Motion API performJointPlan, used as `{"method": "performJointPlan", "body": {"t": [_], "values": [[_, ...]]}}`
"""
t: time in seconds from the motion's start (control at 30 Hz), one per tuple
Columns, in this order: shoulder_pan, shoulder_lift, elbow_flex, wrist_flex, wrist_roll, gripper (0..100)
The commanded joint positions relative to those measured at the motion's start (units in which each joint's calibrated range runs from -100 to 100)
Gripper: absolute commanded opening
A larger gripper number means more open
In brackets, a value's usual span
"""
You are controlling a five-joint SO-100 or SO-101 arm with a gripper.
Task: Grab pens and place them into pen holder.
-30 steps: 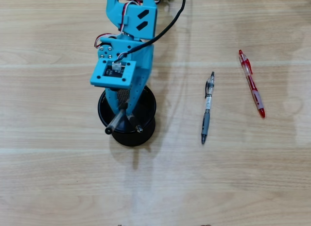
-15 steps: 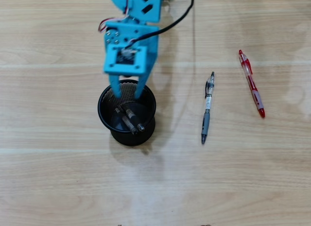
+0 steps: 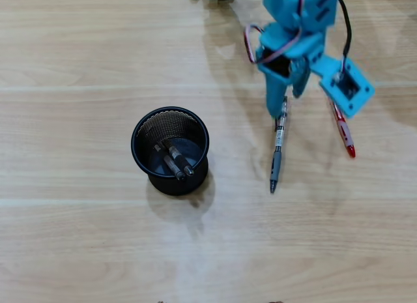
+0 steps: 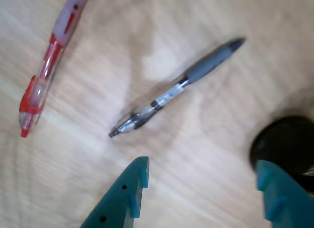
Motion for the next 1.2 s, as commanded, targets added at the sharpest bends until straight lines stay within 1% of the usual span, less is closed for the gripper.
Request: {"method": "performJointPlan", "body": {"t": [0.0,0.07,0.1,0.27,0.4,0.63,0.7,0.83,1.03,1.17], "values": [[-2.8,4.1,-3.0,1.4,-10.0,29],[-3.2,5.6,-3.0,1.7,-13.5,27],[-3.1,6.0,-2.3,1.7,-14.3,26],[-2.1,6.9,1.8,0.7,-15.2,27],[-1.7,7.0,5.6,0.4,-17.9,26],[-2.8,7.1,10.8,-9.6,-18.3,27],[-2.9,7.7,10.9,-11.1,-18.3,27],[-3.1,11.3,7.9,-11.9,-19.3,27],[-1.6,18.5,4.2,-11.8,-19.3,26],[-1.2,20.3,2.8,-11.8,-19.3,25]]}}
